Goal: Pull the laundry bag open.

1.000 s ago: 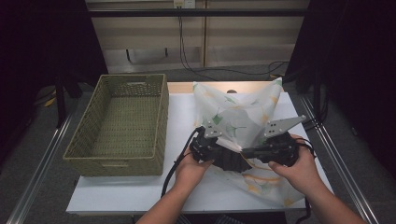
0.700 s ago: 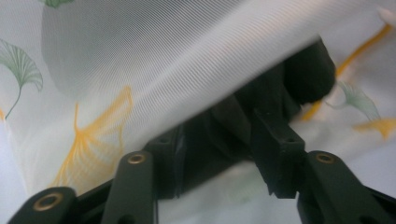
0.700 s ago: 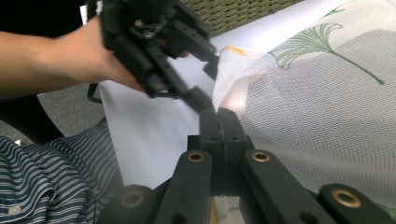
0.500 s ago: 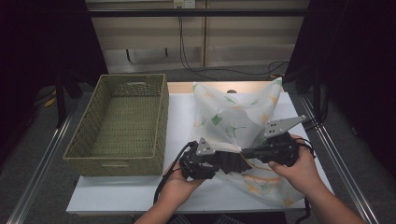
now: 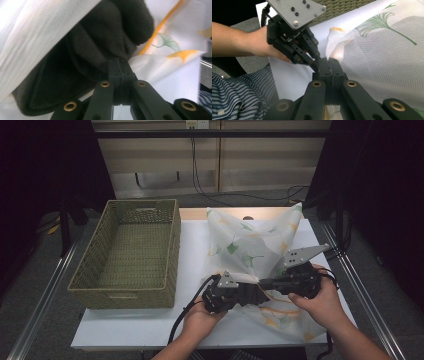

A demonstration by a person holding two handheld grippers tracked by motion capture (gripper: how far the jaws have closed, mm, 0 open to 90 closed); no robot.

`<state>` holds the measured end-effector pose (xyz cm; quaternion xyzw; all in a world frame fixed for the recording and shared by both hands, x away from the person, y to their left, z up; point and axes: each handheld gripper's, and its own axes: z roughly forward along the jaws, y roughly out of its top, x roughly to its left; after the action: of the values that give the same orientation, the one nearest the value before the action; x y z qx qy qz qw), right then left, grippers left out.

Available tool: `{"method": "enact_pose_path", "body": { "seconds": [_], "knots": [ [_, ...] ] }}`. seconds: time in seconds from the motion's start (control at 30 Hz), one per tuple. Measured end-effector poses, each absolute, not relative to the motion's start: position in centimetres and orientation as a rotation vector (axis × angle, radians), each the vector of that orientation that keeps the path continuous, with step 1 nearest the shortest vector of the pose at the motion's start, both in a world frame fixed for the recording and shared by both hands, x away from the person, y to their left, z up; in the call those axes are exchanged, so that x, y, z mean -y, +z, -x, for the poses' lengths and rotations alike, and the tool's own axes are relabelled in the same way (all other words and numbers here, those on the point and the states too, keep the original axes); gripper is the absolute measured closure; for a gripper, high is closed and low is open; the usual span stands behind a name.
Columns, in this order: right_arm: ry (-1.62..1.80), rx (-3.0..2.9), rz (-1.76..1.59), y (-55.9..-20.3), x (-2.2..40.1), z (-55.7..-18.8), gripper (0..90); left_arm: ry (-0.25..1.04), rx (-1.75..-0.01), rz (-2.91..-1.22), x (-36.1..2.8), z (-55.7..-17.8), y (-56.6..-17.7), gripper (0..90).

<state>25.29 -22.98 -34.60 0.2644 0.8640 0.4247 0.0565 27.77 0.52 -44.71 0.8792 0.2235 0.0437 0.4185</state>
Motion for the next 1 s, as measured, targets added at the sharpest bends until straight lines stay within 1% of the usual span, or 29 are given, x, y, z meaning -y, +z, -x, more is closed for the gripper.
{"method": "enact_pose_path", "body": {
  "seconds": [0.1,0.13,0.17,0.27,0.33,0.37,0.4,0.5,0.53,0.6,0.7,0.73,0.77,0.8,0.9,0.93,0.97,1.0],
  "knots": [
    [1.291,-2.617,-0.809,-34.6,23.1,-25.2,90.0,0.170,-0.598,-2.210,-0.8,-27.6,-44.8,90.0],
    [1.291,-2.618,-0.802,-34.7,23.2,-25.3,90.0,0.171,-0.616,-2.201,-1.0,-27.5,-44.7,89.2],
    [1.294,-2.618,-0.802,-34.7,23.2,-25.2,90.0,0.169,-0.628,-2.199,-1.2,-27.6,-44.7,86.0],
    [1.296,-2.618,-0.803,-34.7,23.3,-25.2,90.0,0.140,-0.687,-2.161,-1.7,-27.7,-44.7,65.9],
    [1.295,-2.618,-0.805,-34.7,23.2,-25.2,90.0,0.068,-0.716,-2.121,-1.6,-28.3,-45.0,52.0],
    [1.295,-2.617,-0.805,-34.8,23.1,-25.2,90.0,0.055,-0.743,-2.109,-1.5,-28.4,-45.1,43.9],
    [1.296,-2.620,-0.798,-34.7,23.1,-25.2,90.0,0.038,-0.742,-2.115,-1.4,-28.7,-45.1,39.5],
    [1.296,-2.623,-0.794,-34.7,22.9,-25.2,90.0,0.044,-0.756,-2.115,-0.7,-28.9,-45.5,37.7],
    [1.295,-2.623,-0.792,-34.6,22.9,-25.2,90.0,0.070,-0.759,-2.154,-0.6,-28.9,-45.5,38.0],
    [1.294,-2.624,-0.792,-34.6,22.9,-25.2,90.0,0.101,-0.796,-2.163,-0.2,-28.9,-45.8,38.3],
    [1.295,-2.627,-0.792,-34.7,23.0,-25.3,90.0,0.076,-0.785,-2.167,0.0,-29.1,-46.1,38.6],
    [1.299,-2.631,-0.794,-34.7,23.0,-25.3,90.0,0.078,-0.775,-2.173,0.2,-29.2,-46.2,40.6],
    [1.295,-2.631,-0.795,-34.8,23.0,-25.3,90.0,0.089,-0.762,-2.186,0.4,-29.3,-46.1,44.7],
    [1.300,-2.634,-0.791,-34.9,23.0,-25.3,90.0,0.104,-0.750,-2.182,0.7,-29.3,-46.2,52.3],
    [1.302,-2.632,-0.798,-34.9,22.9,-25.3,90.0,0.181,-0.722,-2.204,1.7,-29.1,-46.0,79.4],
    [1.301,-2.631,-0.798,-34.9,22.9,-25.2,90.0,0.194,-0.711,-2.188,2.0,-29.1,-46.1,84.8],
    [1.300,-2.633,-0.794,-34.9,23.0,-25.2,90.0,0.204,-0.705,-2.216,2.2,-29.2,-45.9,86.4],
    [1.301,-2.633,-0.794,-34.9,23.0,-25.2,90.0,0.220,-0.693,-2.195,2.4,-29.1,-45.9,86.9]
  ]
}}
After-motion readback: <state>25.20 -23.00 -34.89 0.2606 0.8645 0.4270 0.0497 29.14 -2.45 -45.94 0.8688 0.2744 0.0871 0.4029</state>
